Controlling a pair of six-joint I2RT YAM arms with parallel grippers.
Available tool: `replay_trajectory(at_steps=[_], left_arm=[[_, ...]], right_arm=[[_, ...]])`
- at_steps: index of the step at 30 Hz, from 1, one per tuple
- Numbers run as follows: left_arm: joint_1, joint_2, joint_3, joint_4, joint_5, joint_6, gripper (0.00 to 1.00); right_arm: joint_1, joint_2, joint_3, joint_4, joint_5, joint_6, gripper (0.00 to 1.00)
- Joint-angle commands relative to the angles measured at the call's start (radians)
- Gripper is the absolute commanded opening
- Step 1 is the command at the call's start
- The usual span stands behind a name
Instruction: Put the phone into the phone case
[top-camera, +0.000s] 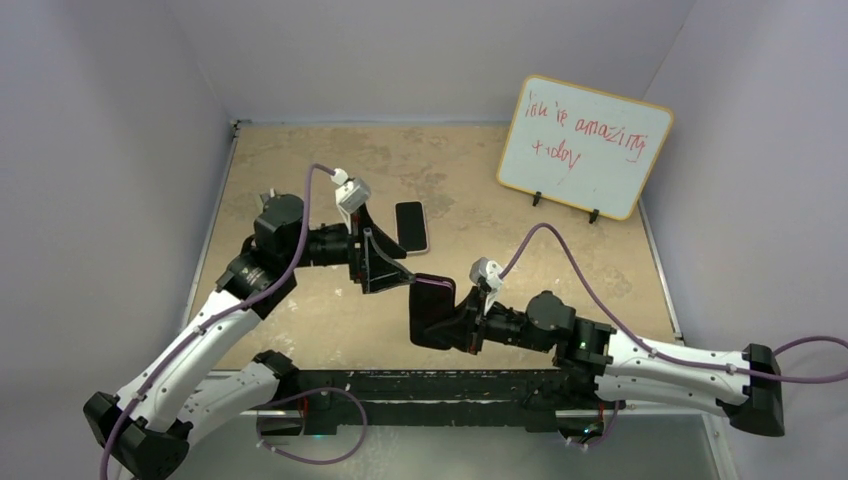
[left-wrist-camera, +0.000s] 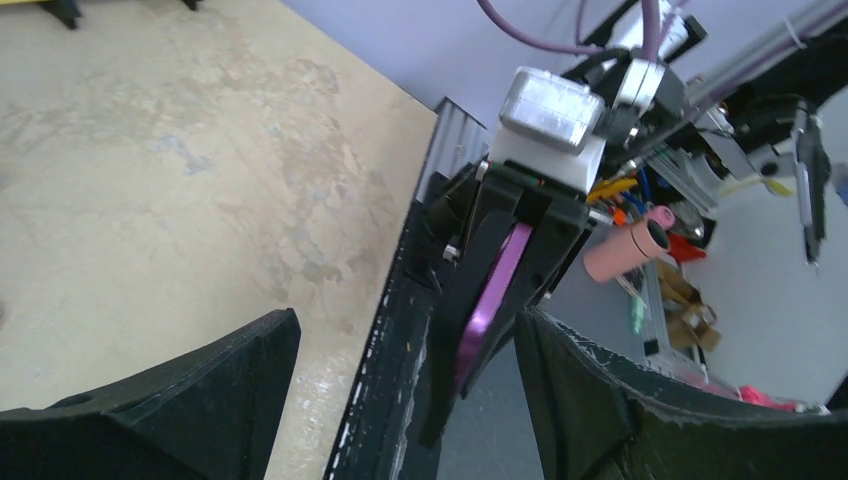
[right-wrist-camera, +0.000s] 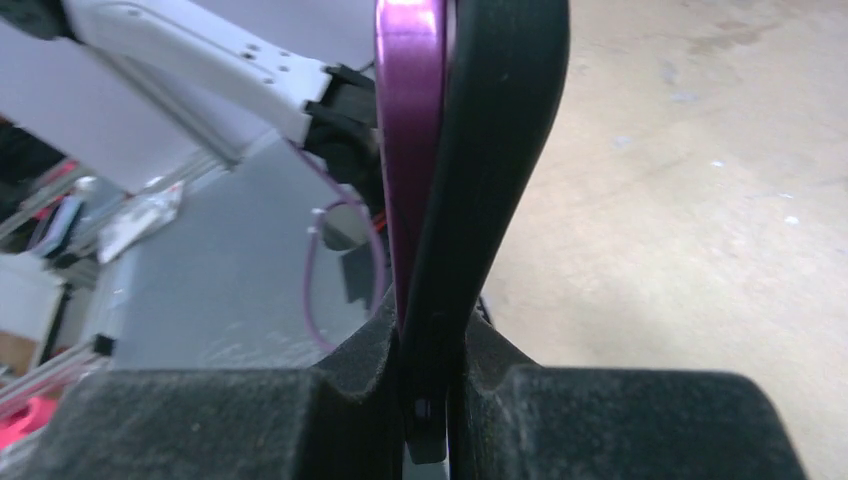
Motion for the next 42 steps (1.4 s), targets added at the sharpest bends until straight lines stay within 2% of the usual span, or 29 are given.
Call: replay_trajectory(at_steps=[1,4,7,10,11,14,15,17,20,21,23,25,26,29,30,34,37,42], left_arm=[[0.001,0.01,-0.066,0.168,0.189,-0.052,0.82],[0.002,0.002,-0.129,0.365,0.253,-0.169,0.84],[0.002,-0.012,-0.148,0.375,0.261,-0.182,0.83],[0.002,-0.023,-0.157,0.373,0.261,-0.192,0.78],[0.002,-0.024,-0.16,0.372,0.263,-0.197,0.72],[0.001,-0.028,-0.169,0.36,0.262,-0.202,0.4],[0.001,-0.029,-0.168,0.342,0.256,-0.194,0.32],[0.002,-0.027,-0.154,0.255,0.23,-0.149,0.2],[0.001,-0.011,-0.111,0.114,0.156,-0.086,0.02],[0.001,0.0,-0.097,0.072,0.124,-0.069,0.0],[0.001,0.017,-0.069,0.004,0.067,-0.045,0.0],[0.001,0.027,-0.05,-0.041,0.009,-0.035,0.0],[0.002,0.031,-0.04,-0.07,-0.021,-0.026,0.0],[0.001,0.038,-0.005,-0.136,-0.068,-0.003,0.0],[0.002,0.035,0.008,-0.148,-0.076,-0.004,0.06],[0.001,0.005,0.025,-0.147,-0.071,-0.032,0.61],[0.001,-0.021,-0.011,-0.101,-0.039,-0.056,0.76],[0.002,-0.042,-0.14,0.092,0.044,-0.168,0.8]], right_arm=[[-0.002,-0.039,0.097,0.007,-0.164,0.054,0.0],[-0.002,-0.022,0.11,0.038,-0.197,0.078,0.0],[-0.002,0.001,0.128,0.062,-0.204,0.089,0.0],[-0.002,0.018,0.138,0.076,-0.195,0.093,0.0],[-0.002,0.022,0.137,0.088,-0.193,0.099,0.0],[-0.002,0.029,0.136,0.088,-0.154,0.108,0.0],[-0.002,0.029,0.135,0.087,-0.141,0.113,0.0],[-0.002,0.026,0.13,0.091,-0.122,0.121,0.0],[-0.002,0.04,0.141,0.051,-0.058,0.127,0.09],[-0.002,0.051,0.149,0.034,-0.041,0.133,0.14],[-0.002,0.072,0.159,0.022,-0.027,0.15,0.26],[-0.002,0.087,0.16,0.033,-0.022,0.179,0.29],[-0.002,0.093,0.157,0.035,-0.015,0.191,0.27],[-0.002,0.1,0.141,0.043,0.017,0.205,0.04],[-0.002,0.095,0.13,0.053,0.019,0.205,0.0],[-0.003,0.062,0.113,0.095,0.019,0.203,0.0],[-0.004,0.047,0.129,0.103,0.033,0.195,0.0],[-0.004,0.049,0.143,0.161,0.024,0.188,0.0]])
